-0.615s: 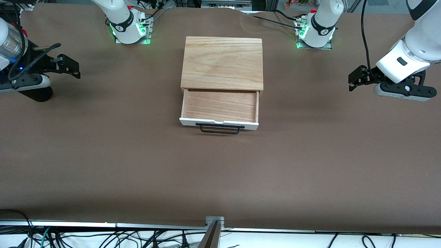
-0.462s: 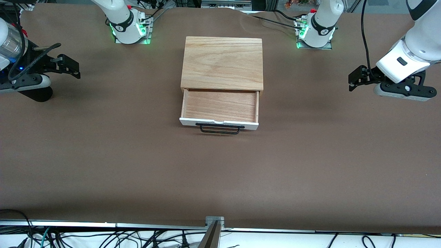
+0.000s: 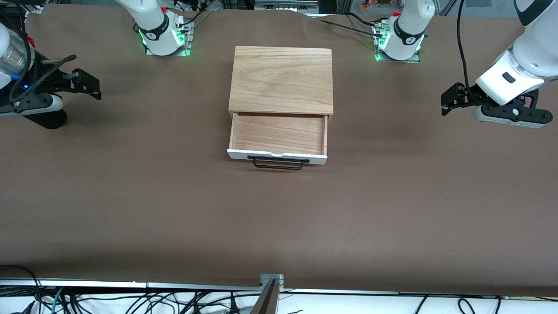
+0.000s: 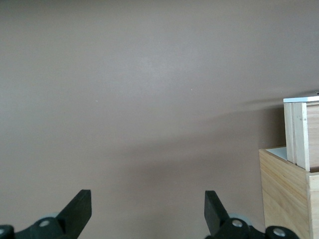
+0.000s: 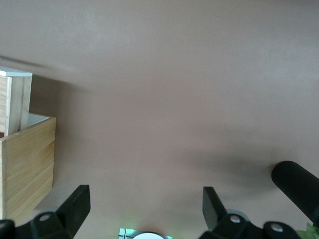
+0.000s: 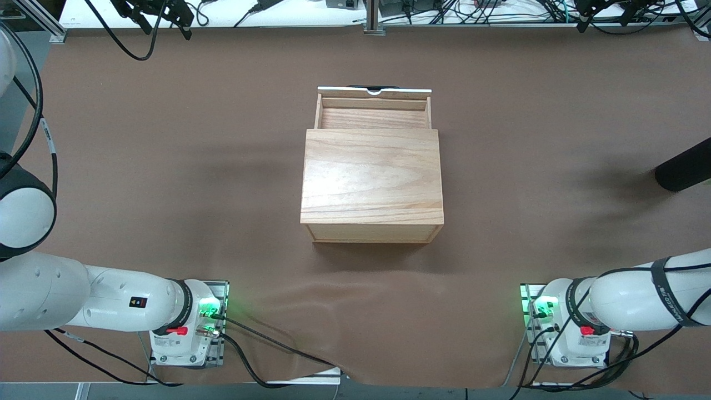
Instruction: Close drawer with both arms simultaneously
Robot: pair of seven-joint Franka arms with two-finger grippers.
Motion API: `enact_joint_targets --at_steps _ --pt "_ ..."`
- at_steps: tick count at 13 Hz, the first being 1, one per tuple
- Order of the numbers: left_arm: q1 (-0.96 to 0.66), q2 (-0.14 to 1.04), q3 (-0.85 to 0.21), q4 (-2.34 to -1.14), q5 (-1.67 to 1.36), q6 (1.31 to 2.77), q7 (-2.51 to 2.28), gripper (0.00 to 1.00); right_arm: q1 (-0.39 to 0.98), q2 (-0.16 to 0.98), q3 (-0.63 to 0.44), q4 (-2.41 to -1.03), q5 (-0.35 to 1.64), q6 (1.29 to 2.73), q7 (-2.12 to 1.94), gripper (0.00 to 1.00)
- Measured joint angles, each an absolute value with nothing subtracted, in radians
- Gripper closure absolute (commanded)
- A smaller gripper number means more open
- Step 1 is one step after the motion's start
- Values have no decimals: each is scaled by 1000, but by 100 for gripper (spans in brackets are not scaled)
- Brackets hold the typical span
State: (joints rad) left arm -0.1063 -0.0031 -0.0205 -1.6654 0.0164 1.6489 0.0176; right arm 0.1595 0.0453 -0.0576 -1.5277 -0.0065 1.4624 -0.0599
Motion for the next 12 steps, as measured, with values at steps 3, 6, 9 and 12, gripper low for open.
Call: enact_joint_targets --at_steps 3,6,9,12 --pt "-106 -3 -20 -1665 16 1649 18 0 160 45 -58 -1528 -7 1462 -60 0" --pt "-106 -3 -20 -1665 16 1649 18 0 160 45 -58 -1528 -6 1456 -60 0" --pt "-106 -3 -20 -1665 16 1649 18 0 160 45 -58 -1528 -6 1453 -60 0" --pt "-106 -3 -20 -1665 16 1649 18 0 160 45 -58 -1528 -6 1453 -60 0"
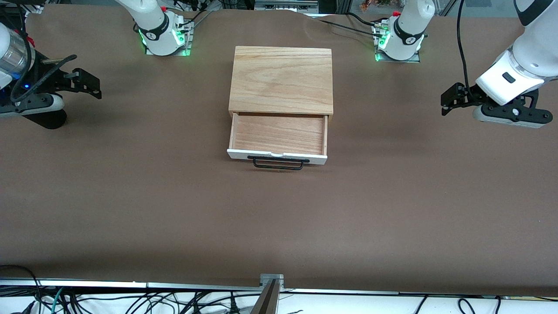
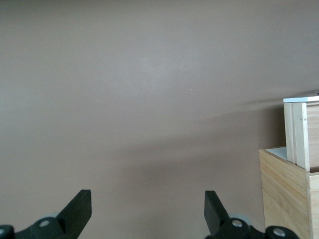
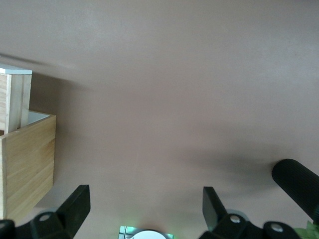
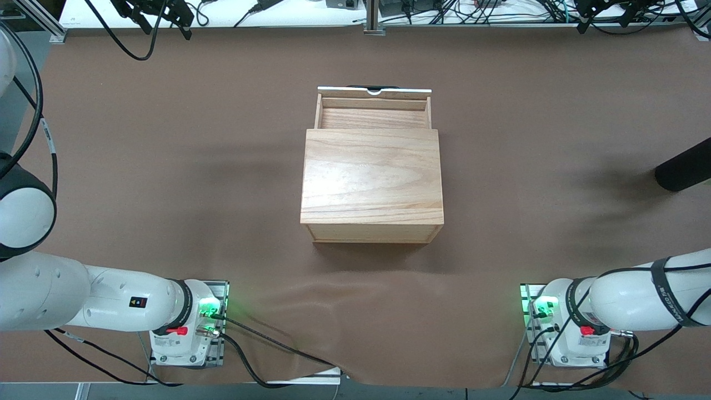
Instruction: Close drawer with both arms simultaneously
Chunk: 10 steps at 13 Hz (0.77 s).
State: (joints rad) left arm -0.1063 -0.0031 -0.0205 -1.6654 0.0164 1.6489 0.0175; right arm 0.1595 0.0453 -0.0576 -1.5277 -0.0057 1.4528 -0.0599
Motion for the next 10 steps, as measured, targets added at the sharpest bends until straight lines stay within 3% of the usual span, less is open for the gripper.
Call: enact_joint_targets --at_steps 10 --pt "-106 -3 -20 -1665 16 1649 18 0 160 45 -58 -1528 18 1453 -60 0"
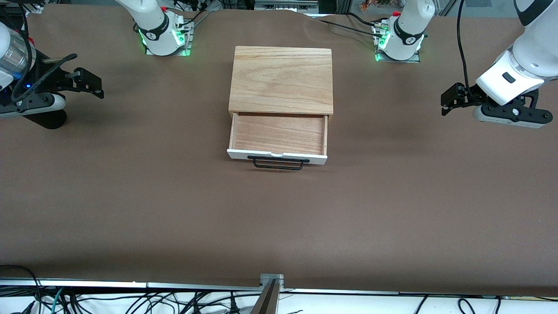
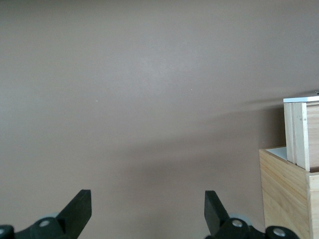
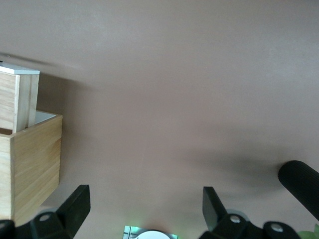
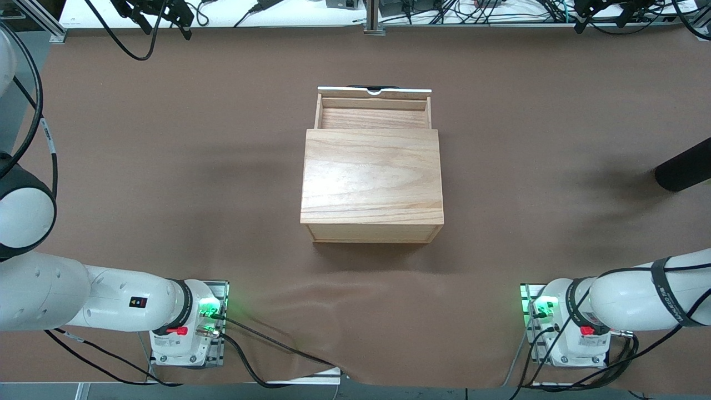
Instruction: Close drawer with both arms simultaneously
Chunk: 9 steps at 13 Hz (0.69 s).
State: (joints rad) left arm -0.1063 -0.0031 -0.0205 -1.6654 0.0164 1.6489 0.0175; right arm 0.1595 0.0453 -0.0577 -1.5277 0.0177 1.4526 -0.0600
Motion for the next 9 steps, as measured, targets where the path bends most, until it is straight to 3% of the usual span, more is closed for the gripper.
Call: enact_joint_targets --at_steps 6,9 --pt "-109 -2 -22 -1665 16 1649 18 0 160 47 -57 -1528 35 1454 -60 0" --pt "-110 8 -25 -1666 16 1649 18 0 161 81 -55 -1531 147 1469 -60 0"
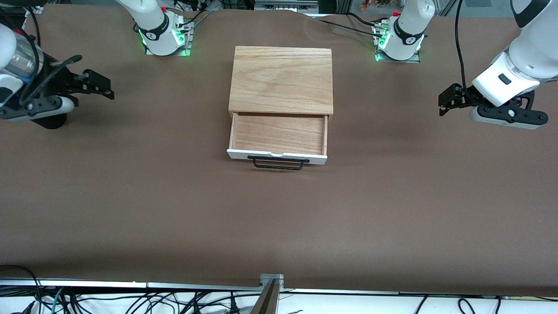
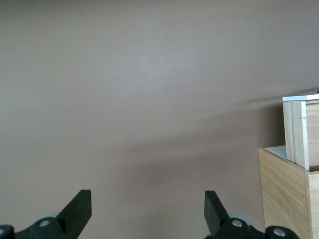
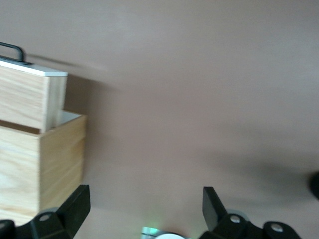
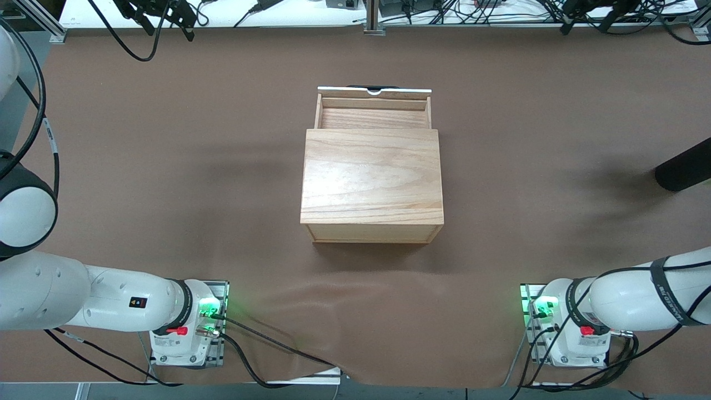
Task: Close drawer with both arms simultaneously
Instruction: 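Move the left gripper and the right gripper toward the drawer front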
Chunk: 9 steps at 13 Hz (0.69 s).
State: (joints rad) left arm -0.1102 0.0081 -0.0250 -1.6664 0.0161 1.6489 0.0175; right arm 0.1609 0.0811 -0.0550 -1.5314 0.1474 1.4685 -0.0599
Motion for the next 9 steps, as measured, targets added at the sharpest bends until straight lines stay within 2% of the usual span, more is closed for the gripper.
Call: enact_joint_targets --at_steps 3,6,9 --pt "-124 39 -31 -1668 -28 1649 18 0 195 177 -52 -1534 258 1536 -60 0" --pt "-138 116 -44 -1672 -144 1654 18 0 310 298 -48 -1532 346 1682 -50 0" --pt "-169 268 -77 -1663 -261 1806 18 0 397 421 -46 -1502 484 1824 -36 0"
